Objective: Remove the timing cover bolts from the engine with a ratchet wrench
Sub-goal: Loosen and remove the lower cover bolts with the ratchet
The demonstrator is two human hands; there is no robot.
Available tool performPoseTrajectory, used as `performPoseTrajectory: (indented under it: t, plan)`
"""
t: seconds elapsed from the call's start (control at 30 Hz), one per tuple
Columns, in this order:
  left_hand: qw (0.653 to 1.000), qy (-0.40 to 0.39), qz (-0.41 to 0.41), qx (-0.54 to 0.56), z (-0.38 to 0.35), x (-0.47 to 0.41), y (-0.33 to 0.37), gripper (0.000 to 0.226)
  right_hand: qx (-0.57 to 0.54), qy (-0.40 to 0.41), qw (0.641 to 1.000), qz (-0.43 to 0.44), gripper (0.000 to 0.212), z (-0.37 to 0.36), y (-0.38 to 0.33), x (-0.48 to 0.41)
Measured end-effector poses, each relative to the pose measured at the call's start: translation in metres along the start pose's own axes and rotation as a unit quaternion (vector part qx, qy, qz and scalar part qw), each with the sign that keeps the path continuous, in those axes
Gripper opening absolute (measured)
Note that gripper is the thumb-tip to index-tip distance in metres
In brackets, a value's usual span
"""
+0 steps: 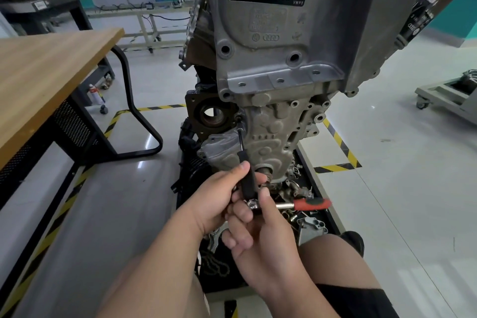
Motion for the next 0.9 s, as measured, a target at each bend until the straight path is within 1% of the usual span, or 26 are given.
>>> performPoseTrajectory:
  t: [0.07, 0.1, 0.17, 0.2, 0.23, 0.27, 0.3, 0.33, 0.37, 0.4, 0.43, 0.47, 0.5, 0.53, 0.57, 0.6, 0.63, 0.67, 0.7, 0.73, 0.77, 0.8, 0.83, 0.9]
  plan:
    - [1.000, 0.009, -0.008, -0.022, -0.001, 0.000, 0.000, 0.044, -0.129, -0.029, 0.990, -0.044, 0.043, 0.000, -0.002, 0.001]
    - [0.999, 0.017, -0.012, -0.032, -0.001, -0.001, 0.000, 0.041, -0.160, -0.030, 0.985, -0.054, 0.043, 0.003, -0.002, 0.001]
    - [0.998, 0.039, -0.019, -0.044, -0.001, -0.002, -0.002, 0.041, -0.153, -0.022, 0.986, -0.060, 0.043, 0.005, -0.001, 0.001]
    - [0.998, 0.049, -0.022, -0.046, -0.001, -0.003, -0.003, 0.042, -0.121, -0.005, 0.991, -0.055, 0.041, 0.006, 0.000, 0.000]
    - [0.997, 0.056, -0.024, -0.045, -0.002, -0.003, -0.005, 0.043, -0.062, 0.024, 0.997, -0.041, 0.039, 0.009, 0.000, 0.000]
    - [0.997, 0.059, -0.028, -0.045, -0.002, -0.003, -0.006, 0.045, 0.030, 0.061, 0.998, -0.017, 0.037, 0.013, -0.001, 0.000]
    - [0.996, 0.060, -0.033, -0.049, -0.003, -0.004, -0.007, 0.047, 0.150, 0.102, 0.983, 0.021, 0.033, 0.017, -0.005, 0.001]
    - [0.996, 0.062, -0.038, -0.055, -0.005, -0.005, -0.007, 0.049, 0.290, 0.140, 0.945, 0.061, 0.033, 0.021, -0.011, 0.002]
    - [0.995, 0.068, -0.041, -0.062, -0.006, -0.006, -0.007, 0.049, 0.452, 0.167, 0.872, 0.087, 0.042, 0.024, -0.017, 0.003]
    - [0.994, 0.076, -0.039, -0.064, -0.008, -0.008, -0.008, 0.047, 0.607, 0.173, 0.769, 0.101, 0.052, 0.028, -0.020, 0.004]
    - [0.994, 0.084, -0.036, -0.060, -0.008, -0.009, -0.008, 0.044, 0.727, 0.167, 0.657, 0.110, 0.059, 0.027, -0.021, 0.005]
    - [0.994, 0.091, -0.034, -0.055, -0.007, -0.010, -0.009, 0.041, 0.771, 0.163, 0.602, 0.125, 0.061, 0.026, -0.021, 0.007]
    - [0.994, 0.090, -0.033, -0.054, -0.007, -0.010, -0.010, 0.040, 0.771, 0.158, 0.603, 0.129, 0.061, 0.025, -0.020, 0.007]
    - [0.994, 0.083, -0.034, -0.056, -0.006, -0.010, -0.010, 0.042, 0.735, 0.147, 0.648, 0.136, 0.055, 0.025, -0.019, 0.005]
    - [0.995, 0.074, -0.032, -0.056, -0.005, -0.010, -0.009, 0.048, 0.662, 0.134, 0.723, 0.143, 0.045, 0.026, -0.017, 0.002]
    - [0.996, 0.069, -0.026, -0.052, -0.004, -0.009, -0.008, 0.056, 0.566, 0.121, 0.803, 0.138, 0.034, 0.022, -0.015, 0.001]
    - [0.997, 0.064, -0.016, -0.044, -0.004, -0.008, -0.007, 0.064, 0.451, 0.115, 0.876, 0.125, 0.022, 0.018, -0.014, 0.001]
    - [0.998, 0.054, -0.006, -0.037, -0.003, -0.007, -0.007, 0.072, 0.331, 0.104, 0.932, 0.104, 0.011, 0.015, -0.012, 0.001]
    - [0.999, 0.040, 0.004, -0.030, -0.003, -0.006, -0.007, 0.070, 0.224, 0.090, 0.967, 0.078, 0.023, 0.012, -0.010, 0.001]
    - [0.999, 0.027, 0.006, -0.024, -0.004, -0.005, -0.007, 0.060, 0.130, 0.075, 0.988, 0.043, 0.037, 0.009, -0.010, 0.001]
    - [1.000, 0.019, 0.003, -0.023, -0.005, -0.003, -0.006, 0.051, 0.065, 0.065, 0.996, 0.014, 0.044, 0.008, -0.011, 0.002]
    - [1.000, 0.017, 0.001, -0.026, -0.005, -0.003, -0.007, 0.045, 0.031, 0.061, 0.998, -0.011, 0.046, 0.007, -0.012, 0.003]
    - [0.999, 0.024, 0.003, -0.029, -0.005, -0.003, -0.008, 0.044, 0.016, 0.058, 0.998, -0.026, 0.046, 0.008, -0.013, 0.003]
    - [0.998, 0.054, 0.000, -0.036, -0.004, -0.002, -0.010, 0.054, 0.022, 0.069, 0.996, -0.046, 0.044, 0.010, -0.011, 0.004]
Point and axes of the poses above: each hand's wrist, its own x-axis away from the middle knuckle, its own z-axis out of the back of the hand, y = z × x, the point moved 2 cm from there along -x, towards the middle knuckle, and after that the axes turned 8 degrees about -y, right-handed, at the moved point
